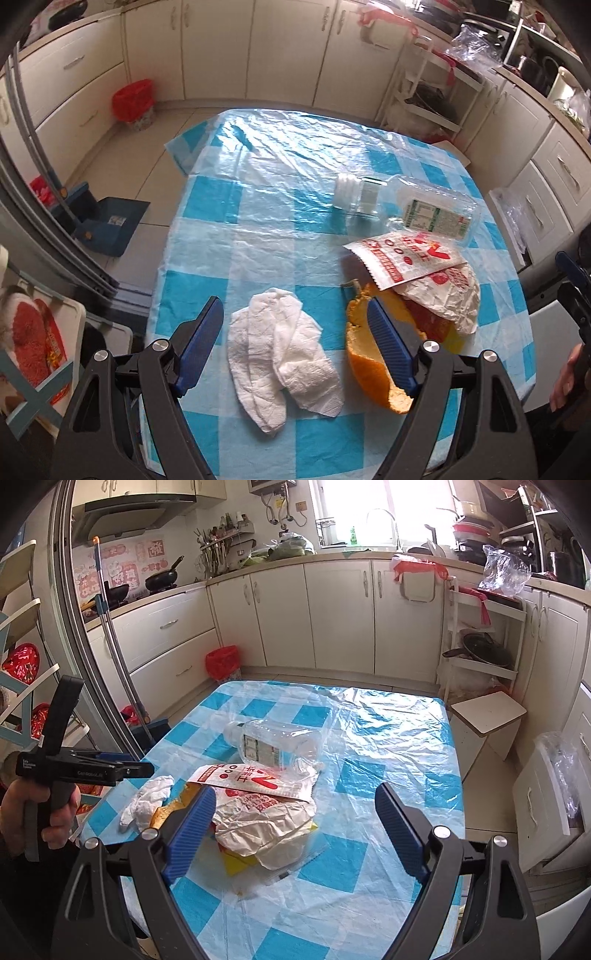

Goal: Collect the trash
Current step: 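Lower the left gripper onto the second white tissue, close and lift it, then move the right gripper to the large orange peel while the left holds the tissue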

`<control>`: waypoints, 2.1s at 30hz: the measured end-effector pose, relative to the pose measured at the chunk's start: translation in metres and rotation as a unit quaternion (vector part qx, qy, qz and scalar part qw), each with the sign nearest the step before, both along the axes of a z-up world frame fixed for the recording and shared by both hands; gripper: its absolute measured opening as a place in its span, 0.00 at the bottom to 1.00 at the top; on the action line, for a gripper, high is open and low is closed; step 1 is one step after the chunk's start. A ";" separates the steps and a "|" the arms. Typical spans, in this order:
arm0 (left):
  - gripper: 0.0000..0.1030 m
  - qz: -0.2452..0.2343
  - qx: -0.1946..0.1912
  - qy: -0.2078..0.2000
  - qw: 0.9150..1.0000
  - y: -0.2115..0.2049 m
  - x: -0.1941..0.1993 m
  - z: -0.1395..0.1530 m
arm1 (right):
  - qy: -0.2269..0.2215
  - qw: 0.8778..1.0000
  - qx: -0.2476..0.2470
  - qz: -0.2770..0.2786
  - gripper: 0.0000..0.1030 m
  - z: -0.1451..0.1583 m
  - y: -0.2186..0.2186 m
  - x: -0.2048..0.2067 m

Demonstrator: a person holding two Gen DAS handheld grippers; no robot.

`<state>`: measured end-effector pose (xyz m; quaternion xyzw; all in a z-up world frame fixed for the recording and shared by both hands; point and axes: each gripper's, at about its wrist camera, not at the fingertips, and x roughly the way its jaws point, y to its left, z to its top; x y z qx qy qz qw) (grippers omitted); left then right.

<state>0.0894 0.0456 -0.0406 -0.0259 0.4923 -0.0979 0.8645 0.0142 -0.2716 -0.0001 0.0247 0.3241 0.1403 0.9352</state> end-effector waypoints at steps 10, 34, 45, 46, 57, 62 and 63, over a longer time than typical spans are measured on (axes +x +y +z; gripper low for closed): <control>0.74 -0.005 0.054 0.030 0.998 0.003 -0.003 -0.022 | 0.007 0.998 0.011 0.068 0.82 0.000 0.030 0.000; 0.11 -0.048 0.061 0.016 0.997 0.011 -0.018 -0.019 | 0.142 0.977 0.012 0.161 0.76 -0.073 0.135 0.019; 0.11 -0.052 0.052 0.011 0.997 0.011 -0.019 -0.017 | 0.128 0.977 -0.028 0.167 0.39 -0.075 0.146 0.027; 0.11 -0.054 0.053 0.011 0.997 0.010 -0.019 -0.017 | 0.128 0.977 -0.033 0.167 0.35 -0.075 0.146 0.027; 0.11 -0.052 0.056 0.006 0.997 0.006 -0.022 -0.015 | 0.113 0.976 -0.016 0.184 0.05 -0.059 0.134 0.010; 0.11 -0.055 0.056 0.002 0.997 0.003 -0.025 -0.013 | 0.103 0.977 0.000 0.188 0.03 -0.047 0.123 0.002; 0.11 -0.055 0.057 0.003 0.997 0.002 -0.026 -0.013 | 0.106 0.976 0.001 0.189 0.03 -0.047 0.121 0.001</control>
